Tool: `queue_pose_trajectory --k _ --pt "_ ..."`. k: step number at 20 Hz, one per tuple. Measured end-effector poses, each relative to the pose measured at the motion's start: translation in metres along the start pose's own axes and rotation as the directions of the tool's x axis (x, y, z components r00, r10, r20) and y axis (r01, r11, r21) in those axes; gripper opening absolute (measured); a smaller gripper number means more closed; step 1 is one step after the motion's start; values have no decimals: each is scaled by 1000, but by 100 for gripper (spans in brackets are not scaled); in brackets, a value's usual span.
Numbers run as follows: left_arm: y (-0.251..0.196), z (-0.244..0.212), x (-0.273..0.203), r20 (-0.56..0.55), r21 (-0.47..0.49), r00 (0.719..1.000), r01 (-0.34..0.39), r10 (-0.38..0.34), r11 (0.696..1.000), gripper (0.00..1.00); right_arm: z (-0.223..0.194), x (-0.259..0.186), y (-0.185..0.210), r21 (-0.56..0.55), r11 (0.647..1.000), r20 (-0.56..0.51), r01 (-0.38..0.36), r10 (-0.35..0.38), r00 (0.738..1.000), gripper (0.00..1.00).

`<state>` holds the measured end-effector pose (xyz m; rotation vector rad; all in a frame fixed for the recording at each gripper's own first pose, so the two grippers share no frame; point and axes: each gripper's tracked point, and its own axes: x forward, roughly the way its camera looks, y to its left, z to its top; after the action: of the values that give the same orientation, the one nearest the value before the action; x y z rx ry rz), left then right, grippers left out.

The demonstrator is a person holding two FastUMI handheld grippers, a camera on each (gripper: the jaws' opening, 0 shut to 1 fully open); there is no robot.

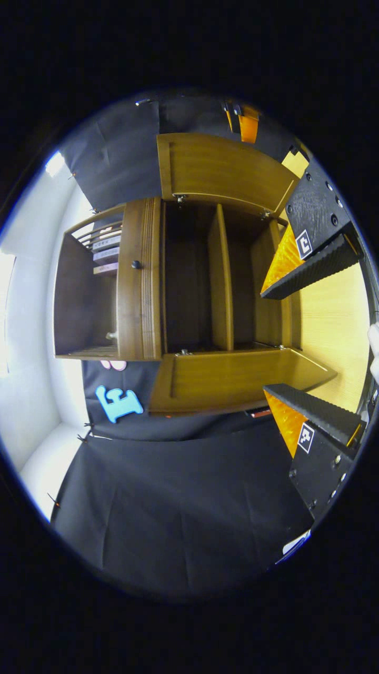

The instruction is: Open the right door of the double-door shoe cabinet with the right hand, and open the left door with the left hand.

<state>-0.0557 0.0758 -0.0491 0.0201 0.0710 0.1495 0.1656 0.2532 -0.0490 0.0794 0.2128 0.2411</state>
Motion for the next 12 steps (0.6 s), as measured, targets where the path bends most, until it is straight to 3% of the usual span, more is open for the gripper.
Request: queue_pose_trajectory --k 2,6,12 --pt "-34 0 -5 -16 -14 1000 20 -21 1000 100 14 -8 -17 2 1000 41 22 -22 999 99" --pt "-85 -2 -12 -60 -56 996 63 -66 996 96 24 -19 -47 12 998 74 57 -57 996 99" --pt "-110 -13 -22 -90 -21 995 44 -46 999 96 17 -21 -64 24 999 53 45 -46 998 99"
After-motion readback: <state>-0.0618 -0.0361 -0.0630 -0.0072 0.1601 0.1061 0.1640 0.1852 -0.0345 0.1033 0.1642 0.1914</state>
